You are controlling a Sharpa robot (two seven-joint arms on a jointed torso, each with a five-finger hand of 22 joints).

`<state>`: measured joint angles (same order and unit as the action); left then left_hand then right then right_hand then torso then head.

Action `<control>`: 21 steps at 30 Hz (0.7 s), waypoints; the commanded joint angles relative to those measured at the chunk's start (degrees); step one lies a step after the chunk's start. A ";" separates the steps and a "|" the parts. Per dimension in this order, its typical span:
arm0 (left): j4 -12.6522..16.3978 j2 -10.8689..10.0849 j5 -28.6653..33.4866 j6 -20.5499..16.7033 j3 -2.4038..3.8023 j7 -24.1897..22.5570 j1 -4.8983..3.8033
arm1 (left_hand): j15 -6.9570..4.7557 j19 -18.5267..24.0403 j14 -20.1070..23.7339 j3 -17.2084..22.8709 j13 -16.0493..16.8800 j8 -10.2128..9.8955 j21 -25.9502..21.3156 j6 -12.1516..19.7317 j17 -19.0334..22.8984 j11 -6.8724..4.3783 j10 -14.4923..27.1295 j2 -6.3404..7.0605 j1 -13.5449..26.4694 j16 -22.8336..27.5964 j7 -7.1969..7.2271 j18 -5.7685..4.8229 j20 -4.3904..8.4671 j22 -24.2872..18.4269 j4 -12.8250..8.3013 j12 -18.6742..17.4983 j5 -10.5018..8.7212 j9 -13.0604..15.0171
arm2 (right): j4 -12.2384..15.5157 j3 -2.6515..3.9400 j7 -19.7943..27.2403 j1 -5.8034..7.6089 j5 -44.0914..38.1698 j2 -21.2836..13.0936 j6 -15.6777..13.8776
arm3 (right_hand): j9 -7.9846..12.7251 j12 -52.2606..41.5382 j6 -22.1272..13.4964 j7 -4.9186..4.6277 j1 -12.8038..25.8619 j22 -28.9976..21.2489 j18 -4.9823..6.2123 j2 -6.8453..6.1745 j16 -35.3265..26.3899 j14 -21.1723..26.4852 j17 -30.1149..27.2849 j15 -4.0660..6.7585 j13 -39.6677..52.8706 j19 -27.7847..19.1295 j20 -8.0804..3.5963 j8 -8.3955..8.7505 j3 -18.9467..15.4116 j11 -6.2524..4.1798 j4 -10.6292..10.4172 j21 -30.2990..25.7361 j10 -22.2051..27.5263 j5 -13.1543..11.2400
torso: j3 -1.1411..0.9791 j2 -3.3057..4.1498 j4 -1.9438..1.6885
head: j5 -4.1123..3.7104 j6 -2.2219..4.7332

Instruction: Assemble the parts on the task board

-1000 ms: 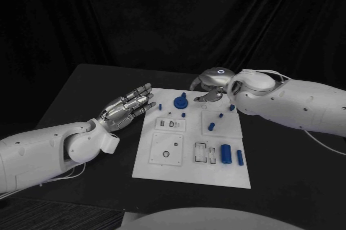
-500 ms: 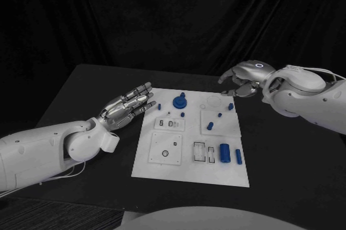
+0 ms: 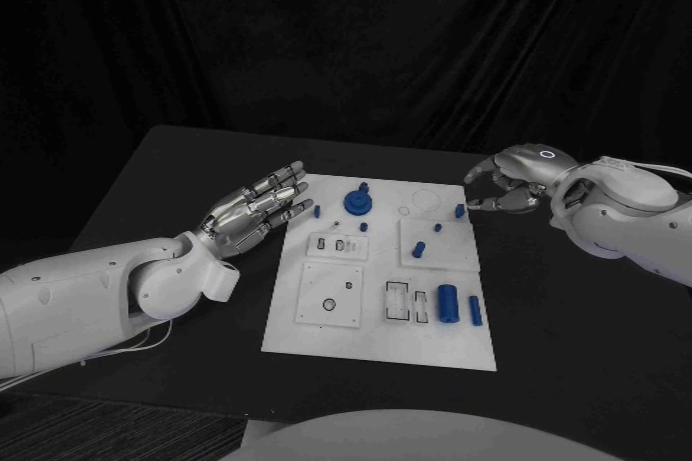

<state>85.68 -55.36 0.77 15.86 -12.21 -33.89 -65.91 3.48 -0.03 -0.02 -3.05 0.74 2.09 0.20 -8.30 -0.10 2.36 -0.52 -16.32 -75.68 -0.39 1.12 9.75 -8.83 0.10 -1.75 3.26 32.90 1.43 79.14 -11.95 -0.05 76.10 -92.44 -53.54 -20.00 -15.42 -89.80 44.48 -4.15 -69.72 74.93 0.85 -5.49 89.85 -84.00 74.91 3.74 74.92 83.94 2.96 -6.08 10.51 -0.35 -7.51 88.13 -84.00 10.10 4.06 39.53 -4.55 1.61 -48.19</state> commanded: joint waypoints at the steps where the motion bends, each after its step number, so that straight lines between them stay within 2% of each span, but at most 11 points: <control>1: 0.09 0.10 0.02 0.54 0.04 -0.83 0.02 | 0.37 0.03 0.02 -0.05 0.08 0.37 -0.20 0.07 0.10 0.40 -0.19 0.12 0.51 0.39 -0.03 -0.42 -0.30 -0.10 -0.33 0.26 0.18 0.02 | -0.58 0.03 -1.60 -0.83 -0.31 -0.21 -2.19 | 0.20 -0.20 -0.53 -0.05 -0.29 14.40 -0.36 -0.31 0.15 -6.00 15.09 0.33 15.08 5.02 -0.55 0.33 -0.43 -0.45 -0.32 0.20 -6.00 -0.41 | 0.04 -0.05 -0.12 | -0.13 -0.15; 5: -0.02 0.22 0.02 0.68 0.04 -0.79 0.04 | 0.37 0.03 0.02 -0.05 0.08 0.37 -0.20 0.07 0.10 0.40 -0.19 0.12 0.51 0.39 -0.03 -0.42 -0.30 -0.10 -0.33 0.26 0.18 0.02 | -1.06 0.03 -1.65 -1.66 -0.31 -0.33 -2.51 | 0.56 -0.20 -1.24 -0.33 -0.41 14.49 -0.42 -0.50 0.15 -6.00 15.09 0.26 15.08 5.16 -0.54 0.74 -0.81 -0.30 -0.95 0.42 -6.00 -0.65 | -0.01 0.04 -0.10 | -0.27 -0.22; 8: -0.06 0.25 0.02 0.75 0.04 -0.76 0.05 | 0.42 0.03 0.02 0.01 0.07 0.37 -0.20 0.10 0.10 0.40 -0.17 0.11 0.59 0.39 -0.01 -0.42 -0.34 -0.10 -0.42 0.23 0.20 0.02 | -1.42 0.02 -1.68 -2.18 -0.31 -0.28 -2.81 | 0.65 -0.20 -1.31 -0.45 -0.42 14.51 -0.43 -0.69 0.15 -6.00 15.09 0.18 15.08 5.18 -0.49 0.75 -1.07 -0.18 -1.41 0.44 -6.00 -1.12 | -0.01 0.03 0.11 | -0.10 -0.36; 9: -0.08 0.26 0.02 0.77 0.04 -0.75 0.05 | 0.42 0.03 0.02 0.01 0.07 0.37 -0.20 0.10 0.10 0.40 -0.17 0.11 0.59 0.39 -0.01 -0.42 -0.34 -0.10 -0.42 0.23 0.20 0.02 | -1.56 0.02 -1.68 -2.32 -0.31 -0.21 -2.97 | 0.64 -0.20 -1.18 -0.52 -0.50 14.52 -0.44 -0.71 0.15 -6.00 15.09 0.15 15.08 5.20 -0.48 0.67 -1.10 -0.14 -1.51 0.48 -6.00 -1.19 | 0.04 -0.07 0.08 | -0.16 -0.51; 12: -0.15 0.31 0.02 0.85 0.04 -0.71 0.06 | 0.42 0.03 0.02 0.01 0.07 0.37 -0.20 0.10 0.10 0.40 -0.17 0.11 0.59 0.39 -0.01 -0.42 -0.34 -0.10 -0.42 0.23 0.20 0.02 | -2.00 0.02 -1.75 -2.67 -0.31 0.02 -3.21 | 0.54 -0.20 -0.57 -0.65 -0.82 14.52 -0.44 -0.69 0.15 -6.00 15.09 0.05 15.08 5.20 -0.39 0.28 -1.18 -0.02 -1.89 0.47 -6.00 -1.11 | 0.00 -0.03 -0.01 | -0.40 -0.55; 14: -0.23 0.38 0.02 0.94 0.04 -0.67 0.07 | 0.42 0.03 0.02 0.01 0.07 0.37 -0.20 0.10 0.10 0.40 -0.17 0.11 0.59 0.39 -0.01 -0.42 -0.34 -0.10 -0.42 0.23 0.20 0.02 | -2.45 0.02 -1.92 -2.90 -0.31 0.29 -3.17 | 0.52 -0.20 -0.48 -0.67 -1.00 14.52 -0.44 -0.66 0.15 -6.00 15.09 0.02 15.08 5.21 -0.36 0.19 -1.18 0.02 -1.99 0.47 -6.00 -0.79 | -0.03 -0.02 -0.04 | -0.46 -0.58; 16: -0.25 0.43 0.02 1.02 0.04 -0.66 0.08 | 0.42 0.03 0.02 0.01 0.07 0.37 -0.20 0.10 0.10 0.40 -0.17 0.11 0.59 0.39 -0.01 -0.42 -0.34 -0.10 -0.42 0.23 0.20 0.02 | -2.96 0.02 -1.98 -3.13 -0.31 0.65 -3.09 | 0.53 -0.20 -0.34 -0.76 -1.45 14.50 -0.42 -0.65 0.15 -6.00 15.09 -0.06 15.08 5.17 -0.28 0.03 -1.20 0.09 -2.27 0.41 -6.00 0.87 | -0.06 -0.05 -0.06 | -0.48 -0.54; 19: -0.26 0.47 0.02 1.10 0.04 -0.67 0.09 | 0.42 0.03 0.02 0.01 0.07 0.37 -0.20 0.10 0.10 0.40 -0.17 0.11 0.59 0.39 -0.01 -0.42 -0.34 -0.10 -0.42 0.23 0.20 0.02 | -3.53 0.02 -1.93 -3.46 -0.31 1.09 -3.31 | 0.55 -0.20 -0.33 -0.82 -1.74 14.46 -0.39 -0.58 0.15 -6.00 15.09 -0.11 15.08 5.11 -0.23 -0.03 -1.18 0.15 -2.41 0.30 -6.00 1.84 | 0.01 -0.13 -0.20 | -0.55 -0.45; 21: -0.31 0.54 0.02 1.21 0.04 -0.65 0.10 | 0.44 0.03 0.02 0.05 0.07 0.36 -0.20 0.15 0.10 0.42 -0.16 0.08 0.65 0.39 0.01 -0.42 -0.36 -0.10 -0.47 0.23 0.20 0.01 | -4.03 0.03 -1.82 -3.76 -0.31 1.50 -3.63 | 0.56 -0.20 -0.29 -0.86 -1.88 14.45 -0.38 -0.54 0.15 -6.00 15.09 -0.14 15.08 5.09 -0.20 -0.10 -1.19 0.18 -2.51 0.27 -6.00 2.54 | 0.04 -0.10 -0.14 | -0.74 -0.31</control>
<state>85.31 -54.95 0.77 16.05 -12.21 -33.85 -65.87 3.48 -0.03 -0.02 -2.89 0.74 2.09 0.20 -8.30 -0.05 2.36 -0.52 -16.32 -75.68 -0.39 1.12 9.75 -8.83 0.10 -1.91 3.26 32.90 1.43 75.37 -11.95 -0.75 72.53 -92.44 -52.14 -22.06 -14.83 -89.80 43.91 -5.00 -71.04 74.94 0.88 -6.03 89.85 -84.00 74.91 3.74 74.91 84.15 2.76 -5.87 9.37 -0.35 -9.68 88.35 -84.00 12.45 4.05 39.45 -4.65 1.01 -48.64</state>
